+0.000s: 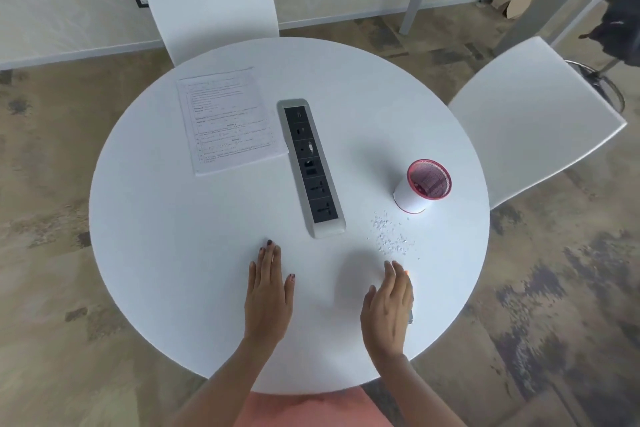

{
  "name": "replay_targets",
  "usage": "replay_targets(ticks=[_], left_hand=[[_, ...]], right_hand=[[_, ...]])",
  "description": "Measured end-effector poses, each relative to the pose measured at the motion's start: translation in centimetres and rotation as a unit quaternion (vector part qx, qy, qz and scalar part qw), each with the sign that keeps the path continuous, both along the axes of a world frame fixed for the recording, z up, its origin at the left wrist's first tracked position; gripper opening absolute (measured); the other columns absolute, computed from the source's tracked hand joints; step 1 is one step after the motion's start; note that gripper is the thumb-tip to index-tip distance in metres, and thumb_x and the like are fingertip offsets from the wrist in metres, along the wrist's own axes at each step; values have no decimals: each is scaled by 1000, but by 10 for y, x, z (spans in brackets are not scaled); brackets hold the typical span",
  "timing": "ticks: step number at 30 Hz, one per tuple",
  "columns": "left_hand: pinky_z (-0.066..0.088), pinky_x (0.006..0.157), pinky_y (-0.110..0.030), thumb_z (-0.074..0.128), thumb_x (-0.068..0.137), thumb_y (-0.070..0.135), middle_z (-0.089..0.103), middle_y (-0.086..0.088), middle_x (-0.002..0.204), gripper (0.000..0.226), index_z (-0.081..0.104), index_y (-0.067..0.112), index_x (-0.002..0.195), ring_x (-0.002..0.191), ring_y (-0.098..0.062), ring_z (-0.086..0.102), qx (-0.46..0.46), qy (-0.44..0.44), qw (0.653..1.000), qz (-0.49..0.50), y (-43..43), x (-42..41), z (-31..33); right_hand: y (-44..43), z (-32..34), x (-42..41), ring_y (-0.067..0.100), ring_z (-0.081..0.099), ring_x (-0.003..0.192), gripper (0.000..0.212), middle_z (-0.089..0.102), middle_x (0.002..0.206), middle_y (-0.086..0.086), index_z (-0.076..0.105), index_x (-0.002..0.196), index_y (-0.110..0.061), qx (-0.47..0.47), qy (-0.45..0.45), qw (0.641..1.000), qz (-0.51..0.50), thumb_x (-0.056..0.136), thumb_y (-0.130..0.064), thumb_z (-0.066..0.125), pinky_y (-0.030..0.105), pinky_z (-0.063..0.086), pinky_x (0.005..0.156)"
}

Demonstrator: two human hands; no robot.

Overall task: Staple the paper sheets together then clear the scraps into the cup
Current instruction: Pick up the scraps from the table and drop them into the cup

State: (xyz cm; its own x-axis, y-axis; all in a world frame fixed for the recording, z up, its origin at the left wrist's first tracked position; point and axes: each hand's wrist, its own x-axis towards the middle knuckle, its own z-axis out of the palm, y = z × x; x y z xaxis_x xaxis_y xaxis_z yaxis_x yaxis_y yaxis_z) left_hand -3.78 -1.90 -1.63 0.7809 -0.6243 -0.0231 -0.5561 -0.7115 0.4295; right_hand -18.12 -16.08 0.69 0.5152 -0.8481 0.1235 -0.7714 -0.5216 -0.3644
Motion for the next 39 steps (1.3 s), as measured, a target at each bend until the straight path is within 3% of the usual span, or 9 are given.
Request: replay_targets(ticks=[4, 7, 15, 20, 23, 26, 31, 36, 39], left_hand=[[3, 123, -32, 20, 101, 35, 18, -9, 163, 62, 21, 3, 153, 151, -22, 17, 3, 1, 1000, 7, 1, -6, -3], [5, 123, -34, 19, 101, 36, 18, -9, 163, 62, 21, 3, 153, 151, -23, 17, 10, 1, 1000, 11, 1, -9, -3], [11, 123, -38, 19, 101, 36, 21, -11, 162, 63, 23, 2, 153, 150, -25, 19, 24, -8, 1000, 4, 3, -10, -5], [5, 124, -35, 23, 100, 34, 20, -11, 162, 61, 24, 1, 152, 150, -26, 18, 23, -17, 1000, 2, 3, -11, -5], [4, 124, -34, 24, 100, 33, 20, -12, 162, 61, 24, 0, 152, 150, -25, 18, 31, -28, 999, 2, 3, -12, -5], [9, 124, -37, 25, 100, 33, 21, -12, 162, 61, 24, 0, 152, 150, -26, 19, 42, -35, 998, 3, 3, -13, -6], [14, 123, -40, 26, 101, 33, 22, -12, 162, 60, 25, 1, 152, 150, -26, 21, 55, -43, 998, 7, 3, -14, -6], [14, 123, -41, 28, 101, 32, 22, -12, 162, 60, 24, 1, 152, 150, -26, 20, 57, -47, 997, 7, 4, -14, -7], [14, 124, -42, 26, 101, 32, 21, -12, 162, 60, 23, 1, 152, 151, -26, 19, 56, -49, 997, 6, 4, -14, -6]], right_hand=[[-5, 1, -20, 37, 48, 106, 56, 49, 123, 20, 43, 130, 1, 22, -16, 995, -94, 79, 2, 66, 48, 44, 88], [-12, 0, -29, 37, 53, 88, 51, 55, 105, 20, 45, 128, 3, 13, -22, 994, -106, 83, -2, 67, 46, 46, 78], [-26, -7, -42, 33, 51, 81, 37, 54, 95, 17, 45, 126, 2, -9, -38, 993, -115, 91, 0, 57, 44, 43, 73], [-25, -4, -41, 37, 49, 105, 38, 51, 118, 20, 48, 126, 0, -41, -12, 989, -142, 89, -3, 58, 45, 38, 90], [-11, 0, -29, 36, 43, 124, 43, 45, 133, 22, 43, 132, 5, -60, -8, 998, -31, 91, -5, 53, 44, 35, 105], [10, -8, -15, 35, 29, 139, 53, 34, 147, 23, 31, 141, 7, -5, -8, 998, 65, 94, -12, 47, 43, 26, 114], [13, -20, 5, 35, 12, 145, 70, 14, 156, 24, 19, 146, 9, 36, 42, 998, 3, 98, -39, 36, 44, 16, 118], [-1, -22, 19, 36, 16, 145, 79, 16, 155, 26, 17, 146, 9, 14, 77, 996, -43, 96, -47, 41, 45, 13, 119], [-12, -23, 25, 36, 14, 145, 82, 14, 155, 27, 16, 146, 10, 17, 80, 994, -76, 95, -53, 33, 45, 14, 119]])
